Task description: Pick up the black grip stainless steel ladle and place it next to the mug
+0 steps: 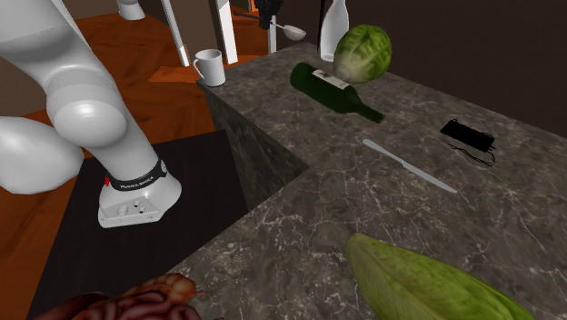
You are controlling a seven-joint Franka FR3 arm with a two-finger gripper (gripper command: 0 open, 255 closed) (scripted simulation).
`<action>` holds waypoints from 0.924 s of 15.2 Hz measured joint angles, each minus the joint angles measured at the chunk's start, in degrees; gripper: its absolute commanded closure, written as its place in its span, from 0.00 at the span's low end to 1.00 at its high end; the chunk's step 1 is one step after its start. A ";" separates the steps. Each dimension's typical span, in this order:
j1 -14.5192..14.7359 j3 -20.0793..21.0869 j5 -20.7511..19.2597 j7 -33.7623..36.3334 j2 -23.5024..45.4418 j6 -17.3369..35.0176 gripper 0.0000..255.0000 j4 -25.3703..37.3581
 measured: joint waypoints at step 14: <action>0.21 0.33 0.12 -0.78 1.98 10.70 1.00 -8.76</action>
